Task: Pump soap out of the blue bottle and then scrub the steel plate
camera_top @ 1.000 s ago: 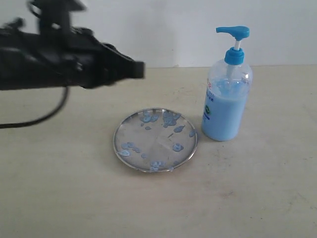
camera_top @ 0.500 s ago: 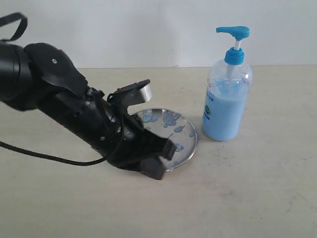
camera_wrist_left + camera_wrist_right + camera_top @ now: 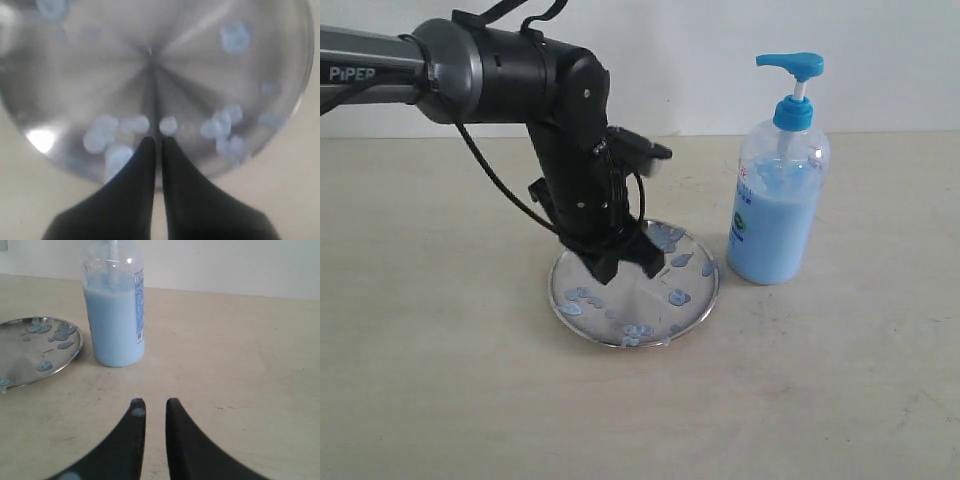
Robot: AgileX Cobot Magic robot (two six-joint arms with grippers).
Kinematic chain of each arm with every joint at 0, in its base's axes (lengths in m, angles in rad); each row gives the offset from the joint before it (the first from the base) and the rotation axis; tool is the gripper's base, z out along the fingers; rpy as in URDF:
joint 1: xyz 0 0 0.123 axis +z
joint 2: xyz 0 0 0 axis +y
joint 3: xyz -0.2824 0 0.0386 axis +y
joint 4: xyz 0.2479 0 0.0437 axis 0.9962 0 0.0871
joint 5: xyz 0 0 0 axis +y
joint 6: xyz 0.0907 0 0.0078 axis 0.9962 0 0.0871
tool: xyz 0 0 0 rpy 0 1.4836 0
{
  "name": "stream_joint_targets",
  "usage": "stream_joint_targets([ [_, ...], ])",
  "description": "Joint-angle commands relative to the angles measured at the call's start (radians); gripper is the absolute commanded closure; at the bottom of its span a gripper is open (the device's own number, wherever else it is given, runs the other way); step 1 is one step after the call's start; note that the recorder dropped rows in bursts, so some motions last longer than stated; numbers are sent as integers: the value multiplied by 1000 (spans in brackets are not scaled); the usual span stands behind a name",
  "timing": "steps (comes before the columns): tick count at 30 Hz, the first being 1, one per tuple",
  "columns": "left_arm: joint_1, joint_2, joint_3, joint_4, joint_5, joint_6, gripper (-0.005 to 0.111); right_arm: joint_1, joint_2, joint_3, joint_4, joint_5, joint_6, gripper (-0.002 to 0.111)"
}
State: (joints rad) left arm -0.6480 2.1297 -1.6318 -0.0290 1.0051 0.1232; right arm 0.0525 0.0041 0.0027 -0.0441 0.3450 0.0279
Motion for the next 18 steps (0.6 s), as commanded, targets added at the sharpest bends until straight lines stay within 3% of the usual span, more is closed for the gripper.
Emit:
stream_joint_targets([
  [1, 0, -5, -33, 135, 216, 180, 102, -3, -4, -3, -1, -4, -4, 103],
  [2, 0, -7, -37, 192, 213, 180, 102, -3, -4, -3, -1, -4, -4, 103],
  [4, 0, -7, -50, 181, 10, 127, 102, -3, -4, -3, -1, -4, -4, 103],
  [6, 0, 5, -50, -12, -224, 115, 102, -3, -4, -3, -1, -4, -4, 103],
  [7, 0, 13, -50, -166, -287, 192, 102, -3, -4, -3, -1, -4, -4, 103],
  [9, -4, 19, -50, -385, -224, 470, 102, -3, -4, -3, -1, -4, -4, 103],
  [10, -2, 19, -50, -401, -127, 583, 102, -3, -4, -3, -1, -4, -4, 103],
  [12, 2, 11, -50, -301, 40, 642, 102, -3, -4, -3, -1, -4, -4, 103],
  [14, 10, 5, -50, -90, 77, 582, 102, -3, -4, -3, -1, -4, -4, 103],
  [16, 12, 4, -50, 73, -77, 438, 102, -3, -4, -3, -1, -4, -4, 103],
  [18, 14, 11, -50, 98, -328, 208, 102, -3, -4, -3, -1, -4, -4, 103],
])
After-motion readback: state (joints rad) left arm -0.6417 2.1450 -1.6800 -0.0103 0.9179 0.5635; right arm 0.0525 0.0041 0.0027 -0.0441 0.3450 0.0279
